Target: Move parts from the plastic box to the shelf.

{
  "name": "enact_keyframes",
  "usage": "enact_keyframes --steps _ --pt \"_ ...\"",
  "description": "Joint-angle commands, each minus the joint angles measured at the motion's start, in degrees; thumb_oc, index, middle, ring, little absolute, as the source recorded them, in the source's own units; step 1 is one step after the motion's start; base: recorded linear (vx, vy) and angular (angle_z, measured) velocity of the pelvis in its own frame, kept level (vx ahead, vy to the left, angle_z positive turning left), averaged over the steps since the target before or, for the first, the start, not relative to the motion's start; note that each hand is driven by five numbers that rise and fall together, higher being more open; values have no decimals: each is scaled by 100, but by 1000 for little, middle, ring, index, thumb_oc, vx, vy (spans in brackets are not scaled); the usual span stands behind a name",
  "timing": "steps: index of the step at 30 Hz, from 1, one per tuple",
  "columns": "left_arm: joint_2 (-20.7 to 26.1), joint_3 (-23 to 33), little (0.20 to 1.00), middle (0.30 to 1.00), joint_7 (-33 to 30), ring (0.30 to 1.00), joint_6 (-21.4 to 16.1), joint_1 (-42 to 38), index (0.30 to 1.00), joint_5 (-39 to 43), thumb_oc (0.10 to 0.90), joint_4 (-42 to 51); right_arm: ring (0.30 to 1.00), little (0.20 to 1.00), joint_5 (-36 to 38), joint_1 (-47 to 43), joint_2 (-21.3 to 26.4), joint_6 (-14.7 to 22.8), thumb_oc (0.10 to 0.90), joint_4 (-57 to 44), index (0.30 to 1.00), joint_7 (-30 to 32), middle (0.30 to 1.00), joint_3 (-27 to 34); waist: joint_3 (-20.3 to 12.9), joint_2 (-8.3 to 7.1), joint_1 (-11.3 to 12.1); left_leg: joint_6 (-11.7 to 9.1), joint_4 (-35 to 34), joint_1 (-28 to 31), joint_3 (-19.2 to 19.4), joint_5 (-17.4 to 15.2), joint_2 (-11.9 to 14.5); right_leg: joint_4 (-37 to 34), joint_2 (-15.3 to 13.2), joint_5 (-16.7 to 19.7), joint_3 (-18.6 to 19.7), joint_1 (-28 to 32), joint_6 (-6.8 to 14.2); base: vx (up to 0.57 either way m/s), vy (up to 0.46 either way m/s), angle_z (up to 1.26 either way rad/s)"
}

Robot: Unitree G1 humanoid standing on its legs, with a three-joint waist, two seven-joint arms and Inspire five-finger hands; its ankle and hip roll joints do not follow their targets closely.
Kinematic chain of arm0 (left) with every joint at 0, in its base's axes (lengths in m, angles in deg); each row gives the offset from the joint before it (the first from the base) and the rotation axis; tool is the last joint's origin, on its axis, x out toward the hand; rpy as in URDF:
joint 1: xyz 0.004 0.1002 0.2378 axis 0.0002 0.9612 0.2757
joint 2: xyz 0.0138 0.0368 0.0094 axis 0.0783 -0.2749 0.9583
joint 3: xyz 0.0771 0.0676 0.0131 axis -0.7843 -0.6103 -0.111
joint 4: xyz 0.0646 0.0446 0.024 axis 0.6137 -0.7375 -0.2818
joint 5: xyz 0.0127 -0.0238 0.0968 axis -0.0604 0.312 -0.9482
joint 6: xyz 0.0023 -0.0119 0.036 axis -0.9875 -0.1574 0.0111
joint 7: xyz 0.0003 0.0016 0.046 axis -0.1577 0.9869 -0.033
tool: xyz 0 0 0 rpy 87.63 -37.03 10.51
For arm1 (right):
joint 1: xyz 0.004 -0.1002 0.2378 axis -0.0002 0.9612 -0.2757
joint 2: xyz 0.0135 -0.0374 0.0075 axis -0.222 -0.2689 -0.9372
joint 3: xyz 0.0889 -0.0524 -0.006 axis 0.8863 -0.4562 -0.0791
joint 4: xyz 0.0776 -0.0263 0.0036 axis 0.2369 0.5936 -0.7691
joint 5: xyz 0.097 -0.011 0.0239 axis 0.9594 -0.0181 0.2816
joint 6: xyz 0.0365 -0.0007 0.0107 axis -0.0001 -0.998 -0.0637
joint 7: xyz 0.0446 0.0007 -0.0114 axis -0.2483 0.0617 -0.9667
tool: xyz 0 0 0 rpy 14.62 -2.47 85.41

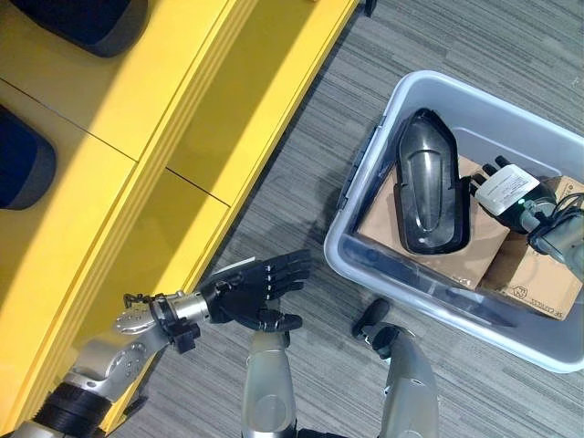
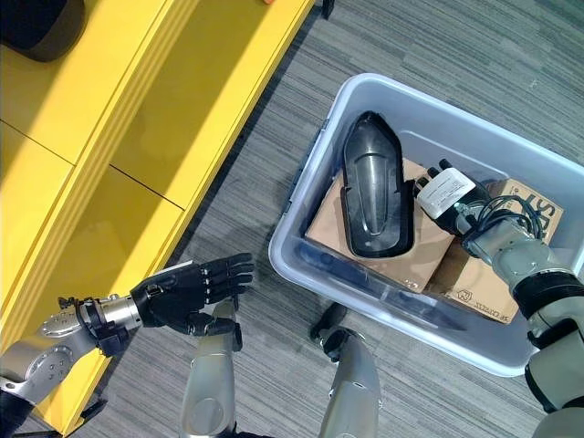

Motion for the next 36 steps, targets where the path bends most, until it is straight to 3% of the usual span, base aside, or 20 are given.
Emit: enact_keyframes --steps 1,6,15,21,24,29,31,36 --pt "-253 -28 1000 1000 302 1000 -215 -106 1000 144 900 332 1000 1000 407 -279 -166 292 900 51 1000 -359 1000 -285 -24 88 23 -17 -125 -325 89 212 111 244 210 -201 -42 230 253 0 0 0" --pt "-338 -50 1000 1000 265 1000 -185 -156 1000 90 900 336 1000 1000 921 -233 -379 -209 900 181 1000 -313 1000 -242 -24 101 16 3 -130 -265 101 177 101 184 220 -155 -10 262 256 0 0 0" --pt "-365 13 1000 1000 255 1000 -133 -69 1000 100 900 429 1000 1000 1110 -121 -333 134 900 -320 1000 100 1000 -66 -24 68 -53 13 -169 -133 151 150 96 19 264 -58 38 363 279 -4 3 0" --pt "-442 -45 1000 1000 202 1000 -204 -67 1000 103 900 389 1000 1000 874 -51 -362 181 900 -694 1000 466 1000 -27 -24 61 -115 8 -182 -39 199 142 107 -80 301 -14 80 435 290 -11 43 -3" --pt "-459 -21 1000 1000 219 1000 -231 -19 1000 67 900 393 1000 1000 1035 6 -347 96 900 -922 1000 351 1000 17 -24 60 -134 13 -184 3 207 131 102 -105 305 -1 92 467 298 4 36 -2" --pt "-541 -40 1000 1000 200 1000 -286 11 1000 53 900 373 1000 1000 1047 138 -341 -449 900 -975 1000 232 1000 147 -24 55 -169 19 -173 74 240 105 109 -124 306 -1 109 518 299 2 35 -4" --pt "-543 -49 1000 1000 240 1000 -302 10 1000 65 900 368 1000 1000 1405 179 -374 -1339 900 -696 1000 -397 1000 276 -24 53 -177 17 -187 117 263 95 111 -165 320 6 118 555 289 -9 33 1" --pt "-513 16 1000 1000 262 1000 -177 -33 1000 96 900 462 1000 1000 1687 181 -462 -2147 900 175 1000 -731 1000 530 -24 65 -148 18 -240 166 274 97 110 -201 321 21 107 591 272 0 0 0"
